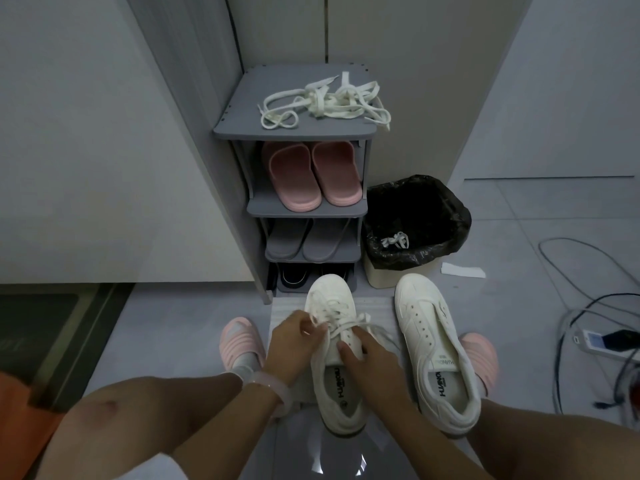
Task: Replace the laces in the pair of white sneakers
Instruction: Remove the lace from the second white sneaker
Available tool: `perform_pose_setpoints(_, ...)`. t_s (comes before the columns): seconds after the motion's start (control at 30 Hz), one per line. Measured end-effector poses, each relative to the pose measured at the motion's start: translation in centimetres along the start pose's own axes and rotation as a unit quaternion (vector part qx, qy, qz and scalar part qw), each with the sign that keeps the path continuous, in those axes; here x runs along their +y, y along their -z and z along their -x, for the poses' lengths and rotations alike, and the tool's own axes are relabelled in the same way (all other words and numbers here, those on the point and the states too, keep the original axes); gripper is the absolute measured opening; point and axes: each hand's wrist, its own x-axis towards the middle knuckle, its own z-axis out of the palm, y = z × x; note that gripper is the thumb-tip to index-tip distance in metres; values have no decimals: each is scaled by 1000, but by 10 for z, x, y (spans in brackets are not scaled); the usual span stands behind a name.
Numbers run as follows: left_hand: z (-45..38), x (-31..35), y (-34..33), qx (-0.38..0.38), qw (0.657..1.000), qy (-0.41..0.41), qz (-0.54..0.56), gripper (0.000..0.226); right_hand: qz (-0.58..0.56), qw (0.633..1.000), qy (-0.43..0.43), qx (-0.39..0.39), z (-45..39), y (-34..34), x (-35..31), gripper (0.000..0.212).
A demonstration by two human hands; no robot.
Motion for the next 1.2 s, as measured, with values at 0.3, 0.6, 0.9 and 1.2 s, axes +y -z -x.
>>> perform_pose_setpoints(0.3, -26, 16, 25, 219, 974, -1, 59, 15, -1, 1000, -11, 7, -3, -1, 2, 52)
perform_pose_setpoints(0.6, -4, -1, 1, -18, 997, -43, -53, 13, 19, 1000, -3, 6, -2, -2, 2, 49)
perform_pose_setpoints(0.9, -19, 13, 23, 119, 992, -45, 10, 11, 20, 1000, 2, 8, -3, -3, 2, 50)
perform_pose_setpoints(1.2, -8, 8, 9, -21, 994, -55, -89, 10, 17, 1000, 8, 11, -3, -2, 3, 50)
